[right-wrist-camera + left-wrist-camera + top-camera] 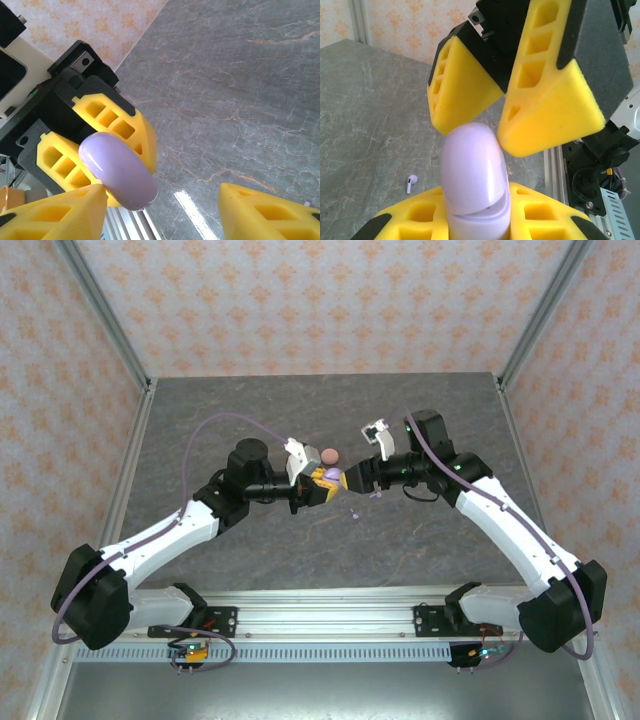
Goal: Insert the wireless bluetooth earbuds into the charging case
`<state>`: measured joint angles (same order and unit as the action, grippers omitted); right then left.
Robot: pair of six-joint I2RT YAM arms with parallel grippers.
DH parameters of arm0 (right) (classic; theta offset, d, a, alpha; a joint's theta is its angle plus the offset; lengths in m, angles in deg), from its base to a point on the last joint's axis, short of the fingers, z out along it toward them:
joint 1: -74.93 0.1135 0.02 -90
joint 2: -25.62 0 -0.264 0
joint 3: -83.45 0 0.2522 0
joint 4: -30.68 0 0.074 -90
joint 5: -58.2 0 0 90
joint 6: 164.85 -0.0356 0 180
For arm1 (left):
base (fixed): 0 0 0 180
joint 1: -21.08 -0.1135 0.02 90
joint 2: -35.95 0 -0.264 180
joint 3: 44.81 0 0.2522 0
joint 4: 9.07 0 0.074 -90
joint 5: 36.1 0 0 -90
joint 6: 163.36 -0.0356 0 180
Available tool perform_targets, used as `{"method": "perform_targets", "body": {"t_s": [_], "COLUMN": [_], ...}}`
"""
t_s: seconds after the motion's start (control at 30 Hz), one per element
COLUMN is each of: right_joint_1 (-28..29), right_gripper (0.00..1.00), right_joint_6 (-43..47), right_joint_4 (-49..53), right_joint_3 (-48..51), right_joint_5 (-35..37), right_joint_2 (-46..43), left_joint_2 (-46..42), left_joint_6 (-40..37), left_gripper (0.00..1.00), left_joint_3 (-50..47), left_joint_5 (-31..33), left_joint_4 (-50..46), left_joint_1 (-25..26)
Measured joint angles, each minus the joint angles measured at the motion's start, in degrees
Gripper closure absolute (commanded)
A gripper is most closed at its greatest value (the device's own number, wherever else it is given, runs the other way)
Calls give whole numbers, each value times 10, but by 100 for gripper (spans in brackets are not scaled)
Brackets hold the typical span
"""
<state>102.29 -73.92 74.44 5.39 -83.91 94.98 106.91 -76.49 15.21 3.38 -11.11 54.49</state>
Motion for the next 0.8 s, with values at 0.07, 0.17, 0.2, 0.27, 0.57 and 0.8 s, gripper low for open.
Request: {"method": "perform_targets", "body": {"t_s": [0.07, 0.17, 0.2, 0.27, 0.57, 0.8], "right_joint_1": [0, 0, 0, 0, 3, -12], "right_gripper": [39, 39, 39, 39, 38, 40], "right_joint_6": [-3, -11, -13, -16, -49, -80], "right_joint_4": [-1, -4, -7, -7, -14, 6], "right_joint_3": [-3, -3, -3, -3, -4, -2], "right_joint_5": [9, 27, 35, 50, 155, 306], "right_joint_2": [0, 0, 0, 1, -16, -25], "left_joint_2": [0, 0, 0, -3, -6, -6], "left_joint_6": [-1, -4, -5, -8, -9, -3], "left_gripper": [87, 87, 87, 87, 87, 87], "left_joint_3": [0, 0, 0, 0, -3, -3], "left_joint_5": [0, 0, 0, 0, 21, 21], "left_joint_4": [-2, -10, -12, -12, -7, 0], "left_joint_1": [0, 4, 7, 11, 11, 11]}}
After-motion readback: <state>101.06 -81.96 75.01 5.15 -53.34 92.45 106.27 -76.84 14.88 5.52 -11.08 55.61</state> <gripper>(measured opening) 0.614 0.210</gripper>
